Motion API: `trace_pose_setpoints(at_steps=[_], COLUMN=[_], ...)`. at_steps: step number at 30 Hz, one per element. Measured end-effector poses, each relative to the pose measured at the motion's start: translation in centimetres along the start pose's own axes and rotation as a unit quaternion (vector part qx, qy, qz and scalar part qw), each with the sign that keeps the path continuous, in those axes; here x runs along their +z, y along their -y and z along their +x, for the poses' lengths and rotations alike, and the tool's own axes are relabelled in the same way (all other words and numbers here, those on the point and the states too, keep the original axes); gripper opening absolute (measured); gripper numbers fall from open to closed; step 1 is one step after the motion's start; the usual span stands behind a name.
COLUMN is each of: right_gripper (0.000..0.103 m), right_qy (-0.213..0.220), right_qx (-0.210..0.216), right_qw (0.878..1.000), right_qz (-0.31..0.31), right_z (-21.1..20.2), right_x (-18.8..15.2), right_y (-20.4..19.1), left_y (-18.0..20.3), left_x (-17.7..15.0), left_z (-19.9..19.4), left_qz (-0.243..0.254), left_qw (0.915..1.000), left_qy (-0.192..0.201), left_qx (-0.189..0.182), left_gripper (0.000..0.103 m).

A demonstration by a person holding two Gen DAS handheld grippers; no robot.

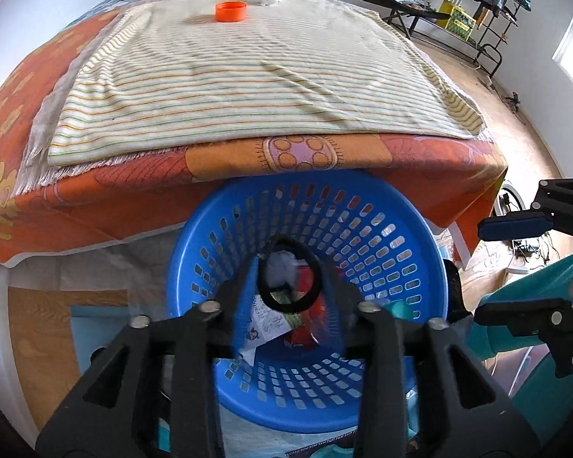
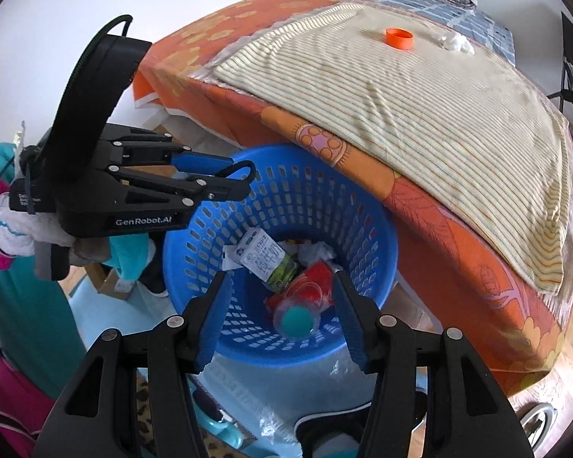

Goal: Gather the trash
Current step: 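Open both tools to drop the hair tie and bottle into the basket, then move left tool to the orange cap while right tool approaches the white tissue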

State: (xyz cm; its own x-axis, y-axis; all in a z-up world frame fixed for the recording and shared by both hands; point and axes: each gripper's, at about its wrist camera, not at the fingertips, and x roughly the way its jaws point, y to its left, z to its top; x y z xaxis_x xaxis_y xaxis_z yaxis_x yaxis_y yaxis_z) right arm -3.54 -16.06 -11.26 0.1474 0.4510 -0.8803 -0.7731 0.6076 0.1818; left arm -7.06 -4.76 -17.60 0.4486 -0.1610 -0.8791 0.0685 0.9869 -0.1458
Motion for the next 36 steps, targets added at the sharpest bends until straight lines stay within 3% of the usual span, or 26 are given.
trace_pose_setpoints(at_steps=[1,4,5,7,9,25,36], right_gripper=[0.053,0.054,0.054,0.056,0.063,0.064,0.064], right_qy=[-0.001,-0.004,-0.003,-0.003,-0.001,0.011,0.045], right_qx=[-0.002,-0.004,-0.005,-0.009,-0.012,-0.027,-0.051], right_qw=[1.000,1.000,1.000,1.000,1.000,0.998,0.994], right_qz=[0.000,0.004,0.006,0.011,0.016,0.048,0.086], right_z=[0.1,0.1,0.1,0.0,-0.1,-0.7,-2.3], right_x=[0.0,0.2,0.3,0.3,0.3,0.8,2.1], right_y=[0.0,0.0,0.1,0.3,0.5,1.5,3.2], left_y=[-0.1,0.0,0.0,0.0,0.0,-0.2,0.6], left_x=[0.0,0.0,0.1,0.1,0.2,0.8,2.2], left_z=[0.0,-0.1,-0.1,-0.1,-0.1,-0.5,-1.3], left_qz=[-0.004,-0.004,-0.002,-0.004,-0.003,-0.008,-0.001], left_qw=[1.0000,1.0000,1.0000,0.9999,1.0000,0.9997,0.9995], left_qy=[0.001,0.004,0.003,0.006,0.005,0.016,0.032], left_qx=[0.000,0.004,0.008,0.008,0.007,0.016,0.004], left_gripper=[0.053,0.055,0.061,0.065,0.065,0.065,0.065])
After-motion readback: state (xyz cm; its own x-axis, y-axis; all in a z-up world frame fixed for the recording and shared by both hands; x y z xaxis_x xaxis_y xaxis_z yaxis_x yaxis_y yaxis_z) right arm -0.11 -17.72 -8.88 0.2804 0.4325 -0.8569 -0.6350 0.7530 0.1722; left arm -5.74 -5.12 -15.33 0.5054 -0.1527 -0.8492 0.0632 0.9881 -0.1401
